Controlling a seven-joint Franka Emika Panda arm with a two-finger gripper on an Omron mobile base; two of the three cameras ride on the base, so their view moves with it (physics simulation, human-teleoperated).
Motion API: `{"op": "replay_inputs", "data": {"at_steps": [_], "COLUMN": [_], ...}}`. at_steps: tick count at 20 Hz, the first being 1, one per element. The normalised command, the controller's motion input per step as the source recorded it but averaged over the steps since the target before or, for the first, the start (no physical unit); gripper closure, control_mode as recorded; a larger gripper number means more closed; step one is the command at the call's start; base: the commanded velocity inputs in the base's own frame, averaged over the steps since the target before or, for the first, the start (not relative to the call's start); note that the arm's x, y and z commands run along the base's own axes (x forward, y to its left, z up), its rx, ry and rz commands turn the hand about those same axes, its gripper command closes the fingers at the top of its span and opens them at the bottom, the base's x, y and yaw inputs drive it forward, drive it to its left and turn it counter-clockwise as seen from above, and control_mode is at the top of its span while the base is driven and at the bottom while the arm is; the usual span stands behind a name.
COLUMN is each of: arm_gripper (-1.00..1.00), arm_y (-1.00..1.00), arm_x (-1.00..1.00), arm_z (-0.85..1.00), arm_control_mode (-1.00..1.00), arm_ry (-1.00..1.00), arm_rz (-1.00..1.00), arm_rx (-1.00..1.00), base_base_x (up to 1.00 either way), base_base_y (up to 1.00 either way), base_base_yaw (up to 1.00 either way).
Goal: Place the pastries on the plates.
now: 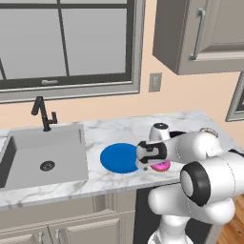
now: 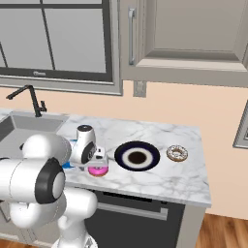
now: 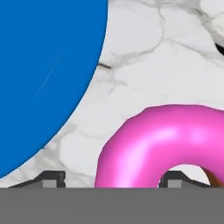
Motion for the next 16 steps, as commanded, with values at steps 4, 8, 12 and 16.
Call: {"op": "replay_inputs", "data": {"at_steps": [4, 8, 12, 16], "arm_gripper": [1.00, 1.00, 1.00, 1.00], "arm_y": [0.00, 0.04, 0.17, 0.51], "arm_x": [0.00, -0.01, 0.00, 0.00], "arm_z": [0.05, 0.50, 0.62, 0.31], "arm_control_mode": [-1.00, -1.00, -1.00, -1.00], "arm_ry": [0.00, -0.02, -0.01, 0.00], "arm_rz": [0.00, 0.00, 0.02, 0.06], "arm_rx": [0.00, 0.00, 0.00, 0.00], "base_base_x": [0.00, 0.00, 0.00, 0.00], "base_base_y": [0.00, 0.00, 0.00, 0.00], "base_base_yaw": [0.00, 0.00, 0.00, 0.00]}}
